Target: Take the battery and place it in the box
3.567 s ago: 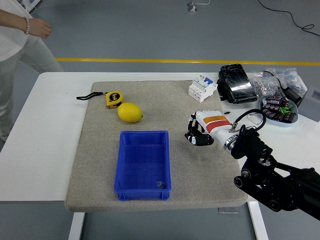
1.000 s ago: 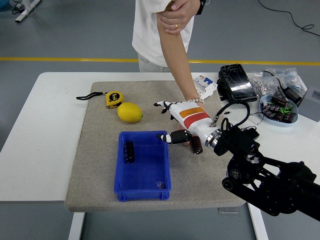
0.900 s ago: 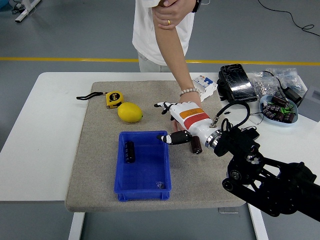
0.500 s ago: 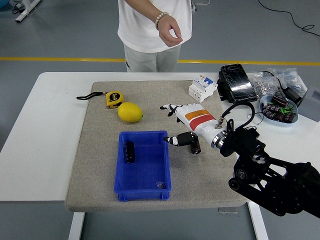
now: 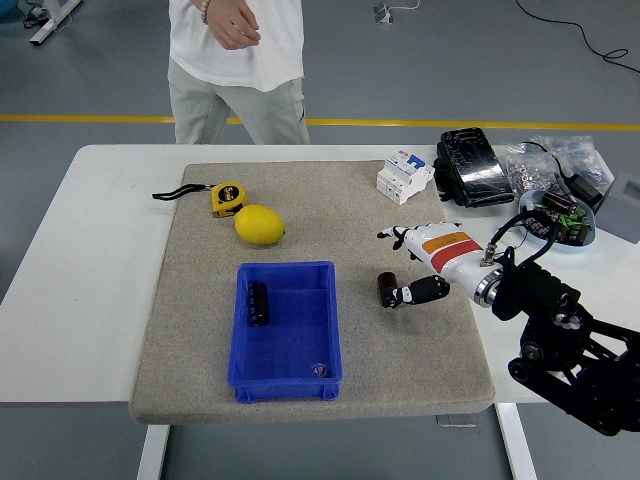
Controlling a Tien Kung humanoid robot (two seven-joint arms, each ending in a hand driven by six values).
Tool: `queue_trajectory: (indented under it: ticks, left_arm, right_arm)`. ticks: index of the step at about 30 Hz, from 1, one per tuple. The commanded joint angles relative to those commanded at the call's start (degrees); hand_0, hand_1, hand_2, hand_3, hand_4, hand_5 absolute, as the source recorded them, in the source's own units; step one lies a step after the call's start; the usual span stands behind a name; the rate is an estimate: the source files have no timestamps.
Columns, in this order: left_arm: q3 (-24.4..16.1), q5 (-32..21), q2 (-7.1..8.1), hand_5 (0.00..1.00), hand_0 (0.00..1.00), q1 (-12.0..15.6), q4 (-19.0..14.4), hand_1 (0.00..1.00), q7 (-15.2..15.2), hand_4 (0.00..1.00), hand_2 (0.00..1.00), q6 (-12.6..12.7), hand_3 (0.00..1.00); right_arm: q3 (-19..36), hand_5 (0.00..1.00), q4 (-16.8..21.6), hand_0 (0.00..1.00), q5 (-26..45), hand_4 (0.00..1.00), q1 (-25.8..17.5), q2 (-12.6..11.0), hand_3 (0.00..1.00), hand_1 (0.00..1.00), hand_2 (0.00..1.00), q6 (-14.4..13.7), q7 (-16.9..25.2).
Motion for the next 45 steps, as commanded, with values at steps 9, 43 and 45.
queue_trajectory:
  ticks: [9, 43, 45]
  left_arm:
    - [0.0, -0.1, -0.15, 0.593, 0.603, 0.1, -0.1, 0.563, 0.0, 0.637, 0.65, 0.0, 0.585]
    - [-0.4, 1.1, -0.57, 0.594, 0.606, -0.3, -0.2, 0.571, 0.4, 0.639, 0.652, -0.1, 0.583]
    - [-0.5, 1.1, -0.58, 0.594, 0.606, -0.3, -0.2, 0.571, 0.4, 0.639, 0.652, -0.1, 0.583]
  right_arm:
    - [-2.4, 0.351, -4.7, 0.356, 1.3, 0.904, 0.9, 2.3, 0.841, 0.494, 0.682, -0.3, 1.9]
    - [-7.6, 0.363, -14.6, 0.322, 4.6, 0.877, 2.9, 6.3, 0.673, 0.467, 0.625, -2.8, 4.9]
    - [-7.8, 0.363, -15.0, 0.322, 5.0, 0.877, 2.8, 6.4, 0.673, 0.467, 0.625, -3.0, 5.0]
